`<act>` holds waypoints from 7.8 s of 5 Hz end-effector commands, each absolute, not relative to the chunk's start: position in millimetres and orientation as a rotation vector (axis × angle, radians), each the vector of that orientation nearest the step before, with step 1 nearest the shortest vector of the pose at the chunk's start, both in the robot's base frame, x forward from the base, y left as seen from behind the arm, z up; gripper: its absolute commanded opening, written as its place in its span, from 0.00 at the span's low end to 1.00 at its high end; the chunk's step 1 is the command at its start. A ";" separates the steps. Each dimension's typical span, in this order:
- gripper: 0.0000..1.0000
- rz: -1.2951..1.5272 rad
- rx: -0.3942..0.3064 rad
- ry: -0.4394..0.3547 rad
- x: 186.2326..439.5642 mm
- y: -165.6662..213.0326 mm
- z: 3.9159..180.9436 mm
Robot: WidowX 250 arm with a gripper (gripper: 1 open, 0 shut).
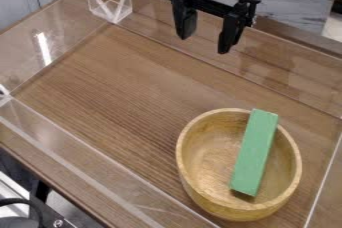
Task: Remove the green block from inside the brown bowl and put it on the table
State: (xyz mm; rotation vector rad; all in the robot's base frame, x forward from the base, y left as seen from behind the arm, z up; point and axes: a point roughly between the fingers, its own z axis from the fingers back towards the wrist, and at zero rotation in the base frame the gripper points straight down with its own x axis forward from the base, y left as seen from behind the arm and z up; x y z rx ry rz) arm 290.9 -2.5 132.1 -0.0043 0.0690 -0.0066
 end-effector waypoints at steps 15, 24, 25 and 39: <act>1.00 0.042 -0.121 -0.001 214.0 -107.7 70.8; 0.00 0.072 -0.158 0.020 222.8 -102.5 43.4; 0.00 0.075 -0.162 0.040 220.3 -101.9 48.8; 0.00 0.196 -0.203 -0.155 310.7 34.4 159.8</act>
